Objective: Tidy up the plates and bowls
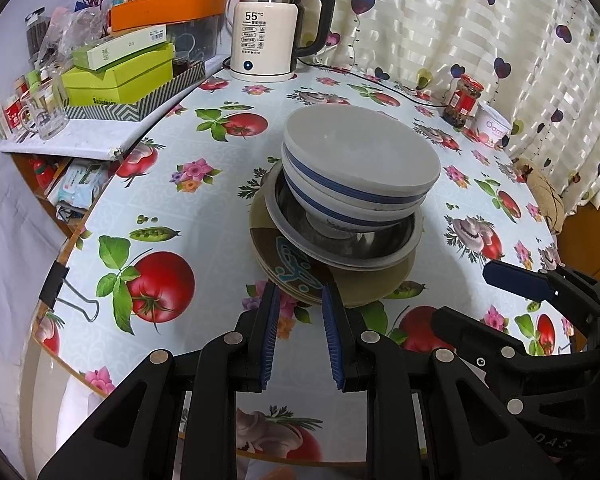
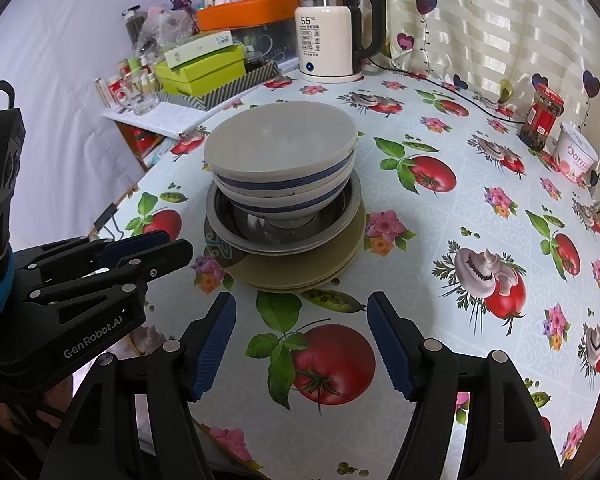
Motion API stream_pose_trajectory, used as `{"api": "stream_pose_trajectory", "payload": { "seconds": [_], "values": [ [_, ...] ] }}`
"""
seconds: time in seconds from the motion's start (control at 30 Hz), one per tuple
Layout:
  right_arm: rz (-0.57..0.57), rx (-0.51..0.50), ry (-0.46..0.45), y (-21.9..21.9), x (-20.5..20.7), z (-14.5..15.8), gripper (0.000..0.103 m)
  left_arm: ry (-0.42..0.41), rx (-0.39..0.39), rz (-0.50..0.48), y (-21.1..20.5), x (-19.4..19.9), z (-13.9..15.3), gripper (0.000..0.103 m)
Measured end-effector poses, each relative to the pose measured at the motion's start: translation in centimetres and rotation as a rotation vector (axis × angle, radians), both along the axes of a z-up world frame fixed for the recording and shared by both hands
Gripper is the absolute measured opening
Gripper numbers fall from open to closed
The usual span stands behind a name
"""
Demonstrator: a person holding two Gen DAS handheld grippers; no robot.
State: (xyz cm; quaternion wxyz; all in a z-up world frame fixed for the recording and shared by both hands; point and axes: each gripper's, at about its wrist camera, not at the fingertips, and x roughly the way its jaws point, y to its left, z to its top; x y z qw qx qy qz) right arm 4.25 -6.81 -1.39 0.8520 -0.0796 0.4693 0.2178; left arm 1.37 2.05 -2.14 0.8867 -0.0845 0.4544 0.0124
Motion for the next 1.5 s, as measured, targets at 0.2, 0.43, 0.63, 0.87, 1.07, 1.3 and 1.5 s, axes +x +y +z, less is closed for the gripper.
{"api": "stream_pose_trajectory", "payload": {
  "seconds": [0.2,0.43,0.63,0.87,1.07,1.3,1.5],
  "values": [
    [0.002,0.000,0.002,0.07,0.09,-0.19,0.069,0.002,0.006,-0.002,-0.12,0.04,0.00,0.023],
    [0.005,-0.001,0.002,0.18,0.09,-0.38,0.069,0.000,0.009,0.001,-0.08,0.01,0.11,0.023],
    [0.004,-0.002,0.002,0.20,0.08,-0.33,0.069,0.000,0.011,0.000,-0.09,-0.01,0.19,0.023],
    [0.005,-0.003,0.002,0.24,0.07,-0.33,0.069,0.000,0.012,0.001,-0.11,-0.03,0.21,0.023],
    [0.004,-0.004,0.001,0.20,0.08,-0.42,0.069,0.003,0.012,-0.004,-0.07,0.13,0.31,0.023],
    [0.004,-0.004,0.002,0.30,0.08,-0.29,0.069,0.006,0.015,-0.006,-0.21,0.19,0.20,0.023],
    [0.006,-0.006,0.004,0.42,0.05,-0.39,0.069,0.009,0.015,-0.008,-0.31,0.25,-0.04,0.023]
  ]
}}
